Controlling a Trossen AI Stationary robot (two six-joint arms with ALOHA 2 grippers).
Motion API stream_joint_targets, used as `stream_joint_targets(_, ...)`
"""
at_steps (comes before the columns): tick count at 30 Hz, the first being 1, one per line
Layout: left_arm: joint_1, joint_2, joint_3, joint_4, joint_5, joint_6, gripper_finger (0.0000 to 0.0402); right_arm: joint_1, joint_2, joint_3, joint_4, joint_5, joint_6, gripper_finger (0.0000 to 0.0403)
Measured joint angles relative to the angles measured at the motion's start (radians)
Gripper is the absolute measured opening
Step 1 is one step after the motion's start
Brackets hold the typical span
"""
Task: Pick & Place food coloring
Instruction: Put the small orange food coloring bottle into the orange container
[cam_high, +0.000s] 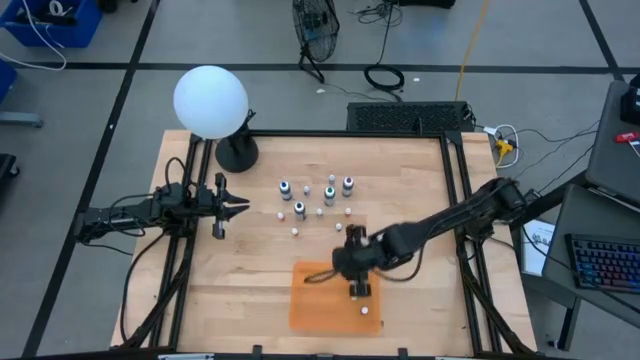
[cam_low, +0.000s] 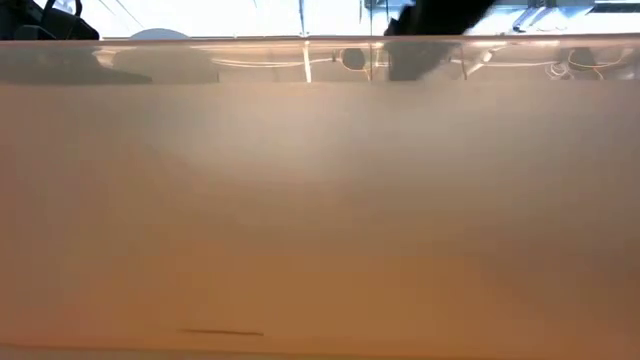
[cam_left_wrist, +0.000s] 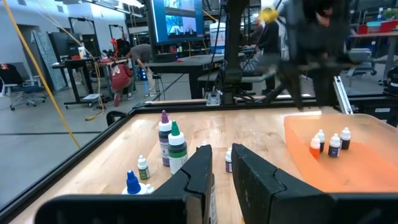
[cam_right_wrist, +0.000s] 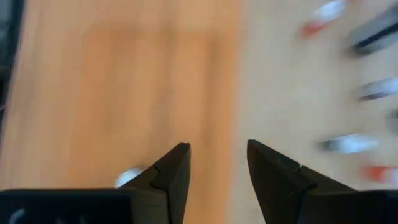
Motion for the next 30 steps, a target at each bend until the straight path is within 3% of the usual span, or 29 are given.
stream_joint_targets(7,0.0,0.0,0.0,0.0,0.0,0.0,0.0067,-0.121,-0.116,0.011,-0.048,0.059,-0.067,0.0176)
stream_joint_targets(11,0.0,0.0,0.0,0.0,0.0,0.0,0.0067,-0.209,-0.115,0.102,-0.165,0.112,-0.087,0.0192)
stream_joint_targets(21,0.0,0.0,0.0,-0.002,0.0,0.0,0.0067,-0.401,0.016,0.133,-0.315,0.104,-0.079,0.019)
stream_joint_targets(30,0.0,0.0,0.0,-0.002,0.0,0.0,0.0067,-0.469,0.16,0.132,-0.296,0.025,-0.124,0.0198)
